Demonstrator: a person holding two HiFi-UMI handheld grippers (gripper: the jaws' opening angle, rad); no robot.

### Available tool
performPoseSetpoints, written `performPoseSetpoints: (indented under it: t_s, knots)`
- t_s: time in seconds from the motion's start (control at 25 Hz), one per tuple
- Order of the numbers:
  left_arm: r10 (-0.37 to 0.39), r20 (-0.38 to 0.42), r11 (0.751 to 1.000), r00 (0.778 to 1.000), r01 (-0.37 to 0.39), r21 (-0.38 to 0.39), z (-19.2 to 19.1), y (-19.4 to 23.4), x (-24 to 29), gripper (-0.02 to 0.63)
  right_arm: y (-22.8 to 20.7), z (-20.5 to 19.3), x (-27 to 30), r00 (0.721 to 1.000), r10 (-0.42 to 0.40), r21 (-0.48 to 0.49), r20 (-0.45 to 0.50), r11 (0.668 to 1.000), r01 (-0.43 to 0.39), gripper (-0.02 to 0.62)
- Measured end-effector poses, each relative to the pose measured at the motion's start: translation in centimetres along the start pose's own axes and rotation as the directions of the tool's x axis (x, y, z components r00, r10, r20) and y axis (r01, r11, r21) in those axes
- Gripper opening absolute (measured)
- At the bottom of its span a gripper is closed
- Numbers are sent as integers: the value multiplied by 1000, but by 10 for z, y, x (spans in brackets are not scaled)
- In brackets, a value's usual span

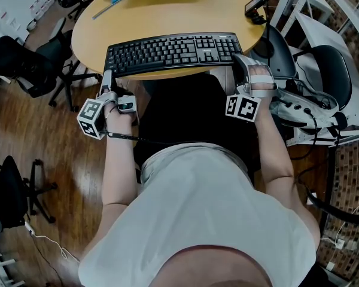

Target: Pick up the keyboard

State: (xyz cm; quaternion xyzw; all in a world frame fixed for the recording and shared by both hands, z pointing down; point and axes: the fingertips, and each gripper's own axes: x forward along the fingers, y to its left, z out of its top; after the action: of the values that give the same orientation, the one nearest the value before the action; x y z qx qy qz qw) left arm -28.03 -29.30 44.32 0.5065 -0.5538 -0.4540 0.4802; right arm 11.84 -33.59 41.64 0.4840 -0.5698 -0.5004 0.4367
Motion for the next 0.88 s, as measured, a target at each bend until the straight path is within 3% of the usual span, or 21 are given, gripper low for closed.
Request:
performPoseSetpoints:
  t_s: [0.88]
  knots:
    - [-141, 13, 990, 990, 141, -15, -1, -70, 6, 408, -74, -2, 8, 989, -148, -14, 8, 989, 148, 75]
